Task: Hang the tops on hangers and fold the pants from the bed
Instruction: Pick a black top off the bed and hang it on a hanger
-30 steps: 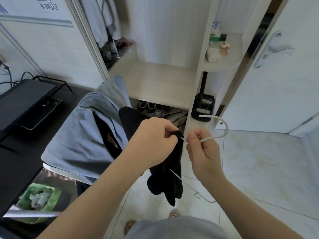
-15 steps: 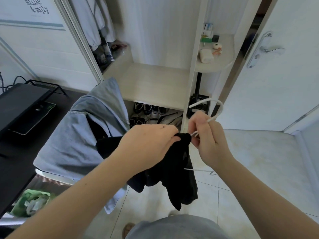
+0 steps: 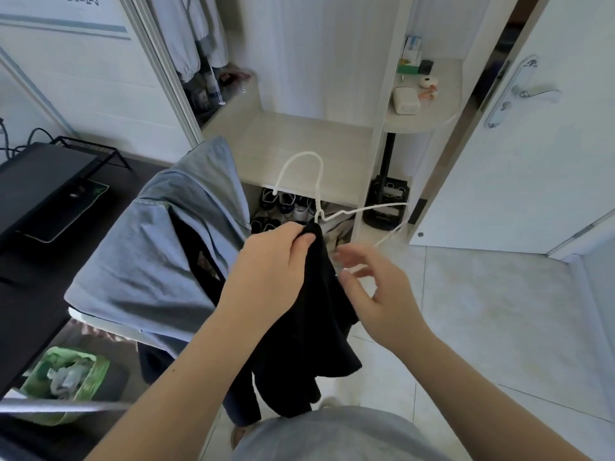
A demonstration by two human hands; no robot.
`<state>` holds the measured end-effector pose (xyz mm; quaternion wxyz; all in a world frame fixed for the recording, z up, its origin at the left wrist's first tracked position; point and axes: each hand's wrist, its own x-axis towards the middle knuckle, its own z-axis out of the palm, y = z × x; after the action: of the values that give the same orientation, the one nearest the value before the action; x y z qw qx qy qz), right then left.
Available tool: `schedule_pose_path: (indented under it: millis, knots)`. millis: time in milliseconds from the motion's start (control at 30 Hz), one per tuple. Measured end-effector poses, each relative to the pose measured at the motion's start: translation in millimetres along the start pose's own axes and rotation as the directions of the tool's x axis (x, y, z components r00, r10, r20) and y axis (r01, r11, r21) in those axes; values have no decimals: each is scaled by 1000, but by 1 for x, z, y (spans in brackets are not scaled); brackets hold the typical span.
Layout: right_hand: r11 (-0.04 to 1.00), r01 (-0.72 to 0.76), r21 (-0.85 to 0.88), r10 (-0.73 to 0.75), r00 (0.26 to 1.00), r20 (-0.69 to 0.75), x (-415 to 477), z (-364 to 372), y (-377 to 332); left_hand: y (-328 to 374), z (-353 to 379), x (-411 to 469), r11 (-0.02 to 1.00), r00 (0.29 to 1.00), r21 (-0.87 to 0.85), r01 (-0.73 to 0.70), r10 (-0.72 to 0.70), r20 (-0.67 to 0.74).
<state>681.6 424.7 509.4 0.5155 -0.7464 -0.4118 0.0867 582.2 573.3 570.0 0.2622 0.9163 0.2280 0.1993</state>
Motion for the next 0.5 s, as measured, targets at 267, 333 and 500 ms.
schedule_pose_path:
  millis: [267,333,500]
  knots:
    - [990,-131,50,123,982,145,5,23,11,5,8,-13,988,998,-153,36,-43,-47]
    - [992,-114,46,107,984,140,4,21,14,0,10,-13,987,996,-152,57,-66,-55]
    - [975,-208,-83,223,873,433,2,22,44,-9,8,-14,984,991,-153,93,-106,-80]
